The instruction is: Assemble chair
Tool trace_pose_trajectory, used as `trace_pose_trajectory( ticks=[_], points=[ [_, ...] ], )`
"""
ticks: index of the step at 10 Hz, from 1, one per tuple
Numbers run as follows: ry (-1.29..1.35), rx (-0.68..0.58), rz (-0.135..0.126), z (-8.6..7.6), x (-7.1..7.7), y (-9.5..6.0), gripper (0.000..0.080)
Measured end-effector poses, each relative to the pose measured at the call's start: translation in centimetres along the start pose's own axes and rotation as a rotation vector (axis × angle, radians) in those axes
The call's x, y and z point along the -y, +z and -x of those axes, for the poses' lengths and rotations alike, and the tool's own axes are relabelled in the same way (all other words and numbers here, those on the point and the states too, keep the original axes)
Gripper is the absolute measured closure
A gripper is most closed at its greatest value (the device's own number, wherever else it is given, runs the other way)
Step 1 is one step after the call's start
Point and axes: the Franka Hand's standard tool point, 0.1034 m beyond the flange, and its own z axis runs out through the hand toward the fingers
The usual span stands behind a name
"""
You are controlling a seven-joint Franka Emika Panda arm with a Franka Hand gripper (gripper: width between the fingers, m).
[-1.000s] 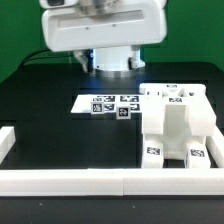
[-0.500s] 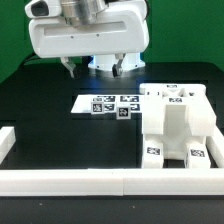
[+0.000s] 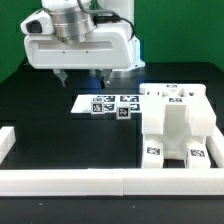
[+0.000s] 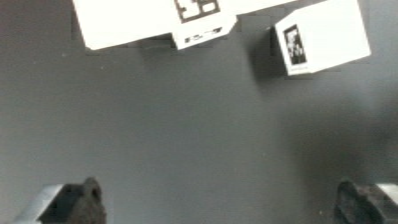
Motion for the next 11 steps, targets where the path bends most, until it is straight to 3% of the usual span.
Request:
trace_pose_trajectory(
  ticks=[2,4,7,8,9,11],
  points=[
    [-0.098,-0.025,0.011,0.7,-0.6,1.1,0.0151],
    [-0.137,-0.029,0.035,2.6,-0.9,3.5,0.0151],
    [-0.147,-0.030,0.036,2.5,-0.5,3.6,0.0151],
    [-0.177,-0.034,0.046,2.5,-0.1,3.5,0.0151],
    [-0.258,-0.051,0.064,2.8,1.4,3.2,0.0151],
    [-0.452,-0.066,0.075,3.8,4.1,2.4,0.0151]
  ],
)
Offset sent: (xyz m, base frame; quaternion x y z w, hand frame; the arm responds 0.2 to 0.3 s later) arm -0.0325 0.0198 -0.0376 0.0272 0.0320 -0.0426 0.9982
